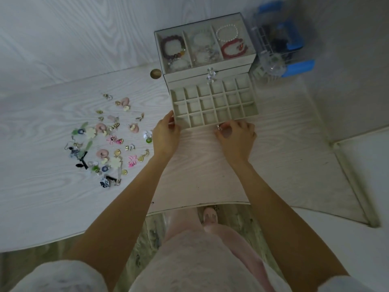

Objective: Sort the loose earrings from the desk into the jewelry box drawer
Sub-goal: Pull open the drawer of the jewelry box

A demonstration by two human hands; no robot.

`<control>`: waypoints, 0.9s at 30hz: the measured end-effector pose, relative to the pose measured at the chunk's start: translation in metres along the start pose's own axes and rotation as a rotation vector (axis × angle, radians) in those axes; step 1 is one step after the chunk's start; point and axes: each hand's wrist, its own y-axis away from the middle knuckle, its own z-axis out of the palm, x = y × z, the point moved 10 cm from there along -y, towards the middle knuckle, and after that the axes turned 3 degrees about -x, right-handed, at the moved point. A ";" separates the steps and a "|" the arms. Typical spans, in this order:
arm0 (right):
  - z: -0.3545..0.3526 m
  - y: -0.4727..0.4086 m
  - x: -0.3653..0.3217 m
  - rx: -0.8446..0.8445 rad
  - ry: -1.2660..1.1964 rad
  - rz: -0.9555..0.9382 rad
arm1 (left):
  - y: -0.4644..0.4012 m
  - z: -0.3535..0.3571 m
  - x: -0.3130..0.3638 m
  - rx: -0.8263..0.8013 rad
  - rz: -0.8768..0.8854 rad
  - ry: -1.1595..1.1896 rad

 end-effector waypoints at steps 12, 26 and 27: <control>0.001 0.005 -0.001 0.029 -0.037 0.006 | -0.001 -0.001 -0.004 0.018 0.033 -0.007; -0.001 0.004 0.001 0.018 -0.022 -0.002 | 0.008 0.000 -0.008 0.043 0.040 -0.033; -0.003 0.006 0.001 0.013 -0.018 -0.003 | 0.015 -0.006 -0.004 0.052 0.066 -0.047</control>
